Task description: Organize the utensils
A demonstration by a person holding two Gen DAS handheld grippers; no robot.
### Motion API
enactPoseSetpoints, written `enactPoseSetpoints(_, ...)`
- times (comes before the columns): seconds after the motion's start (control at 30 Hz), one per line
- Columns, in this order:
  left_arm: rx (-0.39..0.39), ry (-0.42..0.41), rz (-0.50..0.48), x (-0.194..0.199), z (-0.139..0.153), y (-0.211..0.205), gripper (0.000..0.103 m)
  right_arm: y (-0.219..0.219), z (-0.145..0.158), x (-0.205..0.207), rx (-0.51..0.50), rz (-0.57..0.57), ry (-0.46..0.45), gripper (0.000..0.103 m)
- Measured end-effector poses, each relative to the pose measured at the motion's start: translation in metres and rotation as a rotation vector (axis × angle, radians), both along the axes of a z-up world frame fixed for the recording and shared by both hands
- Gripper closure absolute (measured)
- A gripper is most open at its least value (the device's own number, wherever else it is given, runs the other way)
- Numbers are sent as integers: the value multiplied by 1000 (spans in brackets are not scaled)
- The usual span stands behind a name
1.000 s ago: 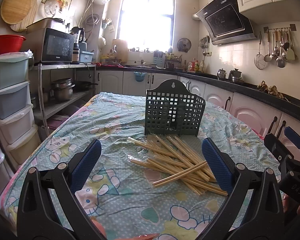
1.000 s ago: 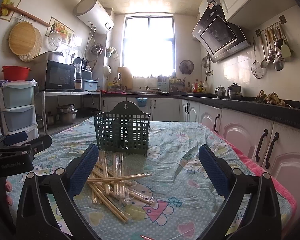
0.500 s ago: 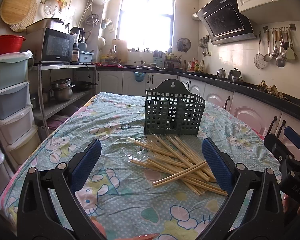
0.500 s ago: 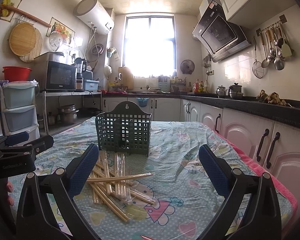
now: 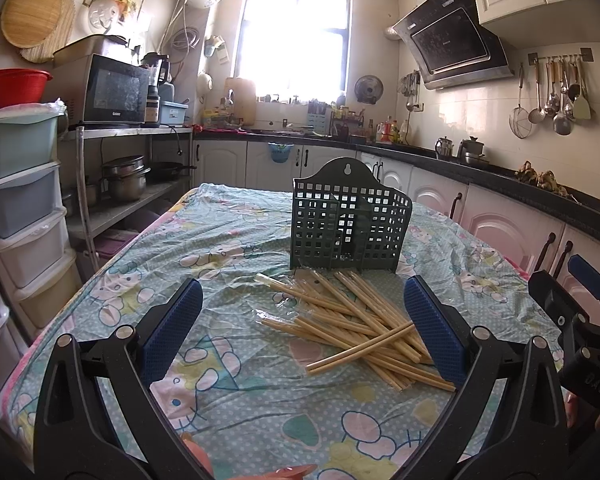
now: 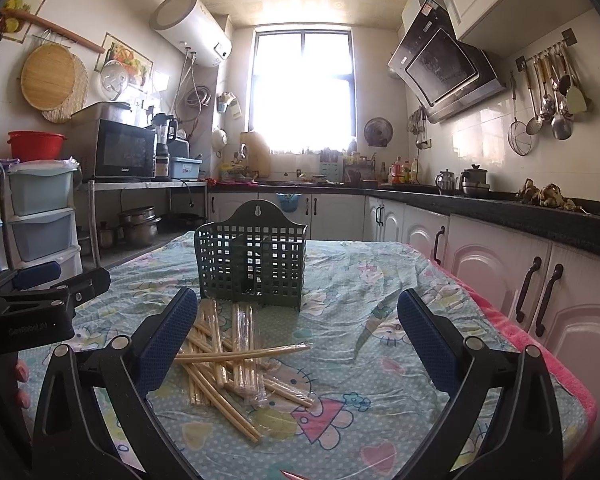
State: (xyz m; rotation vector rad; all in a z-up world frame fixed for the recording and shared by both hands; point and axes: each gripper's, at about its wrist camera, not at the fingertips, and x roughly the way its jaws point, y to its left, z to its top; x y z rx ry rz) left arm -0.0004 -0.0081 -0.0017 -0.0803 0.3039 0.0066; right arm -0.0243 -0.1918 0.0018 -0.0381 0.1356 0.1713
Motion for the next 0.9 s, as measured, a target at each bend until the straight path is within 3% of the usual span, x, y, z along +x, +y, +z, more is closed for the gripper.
enactPoseSetpoints(0.23, -8, 5, -4, 3, -7, 0, 10, 2, 0, 1, -14, 27, 13, 6)
enactPoseSetpoints(0.5, -34, 28, 4, 8, -3, 19, 10, 14, -1, 16, -68, 77, 106, 6)
enactPoseSetpoints(0.7, -56, 107, 52, 21, 2, 35, 10, 16, 1, 38, -123, 49, 178, 6)
enactPoseSetpoints(0.9, -129, 152, 57, 35, 5, 60, 10, 16, 11, 62, -128, 36, 250, 6)
